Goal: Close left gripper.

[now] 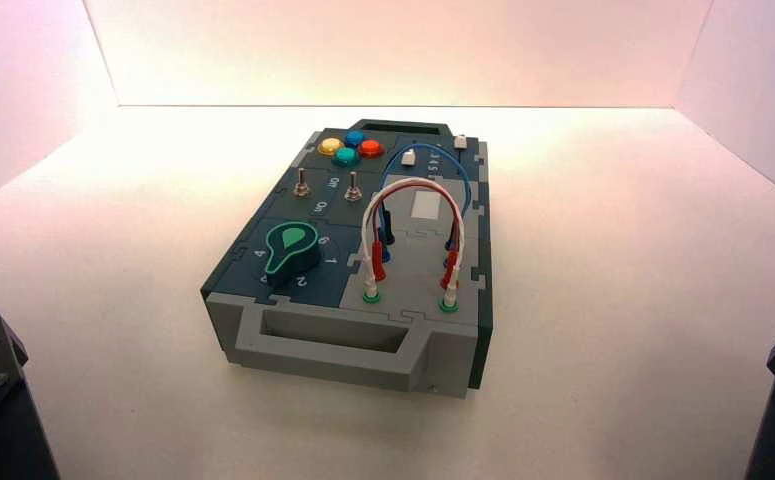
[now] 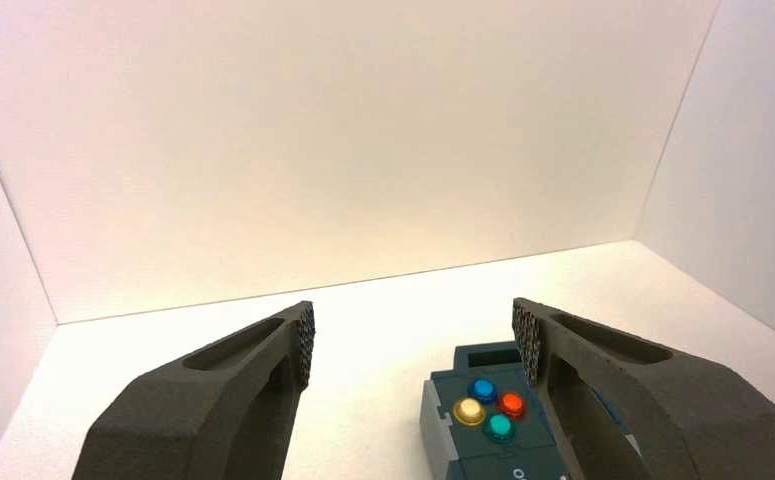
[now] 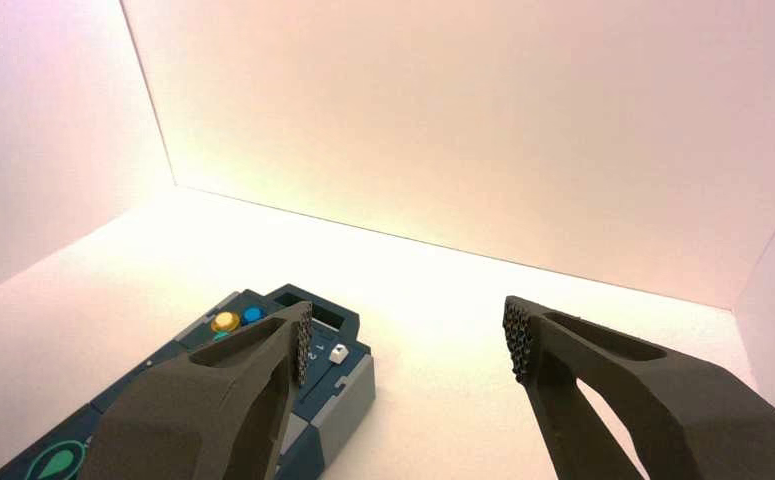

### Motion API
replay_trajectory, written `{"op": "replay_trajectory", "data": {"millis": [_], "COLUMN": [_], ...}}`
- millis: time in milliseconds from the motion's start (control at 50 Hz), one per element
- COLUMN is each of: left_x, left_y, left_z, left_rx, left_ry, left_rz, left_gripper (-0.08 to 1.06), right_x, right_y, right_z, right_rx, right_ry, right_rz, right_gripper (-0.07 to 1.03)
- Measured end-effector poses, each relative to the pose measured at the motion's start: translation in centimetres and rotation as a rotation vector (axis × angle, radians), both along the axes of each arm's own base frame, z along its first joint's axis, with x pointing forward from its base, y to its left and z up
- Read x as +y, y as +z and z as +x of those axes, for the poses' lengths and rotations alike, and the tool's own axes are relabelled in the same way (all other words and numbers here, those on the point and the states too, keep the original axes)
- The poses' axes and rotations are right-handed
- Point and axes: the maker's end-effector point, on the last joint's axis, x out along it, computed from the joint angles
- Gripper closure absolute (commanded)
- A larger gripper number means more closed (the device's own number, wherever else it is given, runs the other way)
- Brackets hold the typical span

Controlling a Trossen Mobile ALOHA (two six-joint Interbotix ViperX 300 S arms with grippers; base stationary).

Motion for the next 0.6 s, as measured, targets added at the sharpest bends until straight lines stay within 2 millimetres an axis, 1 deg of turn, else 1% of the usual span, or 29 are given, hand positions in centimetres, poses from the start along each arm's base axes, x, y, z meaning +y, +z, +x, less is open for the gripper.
{"op": "replay_trajectory", "data": {"millis": [360, 440, 480, 500, 520, 580, 600], "left_x": [0.03, 0.03, 0.03, 0.03, 0.02, 0.01, -0.01], "left_y": [-0.08, -0.08, 0.02, -0.08, -0.11, -0.07, -0.15], "left_z": [0.0, 0.0, 0.0, 0.03, 0.02, 0.06, 0.1], "left_rx": [0.004, 0.004, 0.001, 0.003, 0.006, 0.006, 0.01], "left_ry": [0.001, 0.001, 0.001, 0.002, 0.001, 0.001, 0.001], "left_rz": [0.003, 0.003, 0.002, 0.004, 0.002, 0.002, 0.005], "left_gripper": [-0.05, -0.02, 0.03, 0.13, 0.17, 0.48, 0.54], "right_x": [0.0, 0.0, 0.01, 0.0, 0.02, 0.01, 0.01], "right_y": [0.02, -0.08, -0.04, -0.08, -0.04, -0.01, -0.01], "right_z": [-0.02, -0.02, -0.01, -0.02, -0.01, -0.03, -0.03], "right_rx": [0.003, 0.005, 0.005, 0.005, 0.006, 0.004, 0.004], "right_ry": [0.0, 0.0, 0.0, 0.0, 0.0, 0.0, 0.001], "right_rz": [0.002, 0.001, 0.001, 0.001, 0.002, 0.003, 0.002], "right_gripper": [-0.03, -0.03, -0.03, -0.03, -0.03, -0.03, -0.03]}}
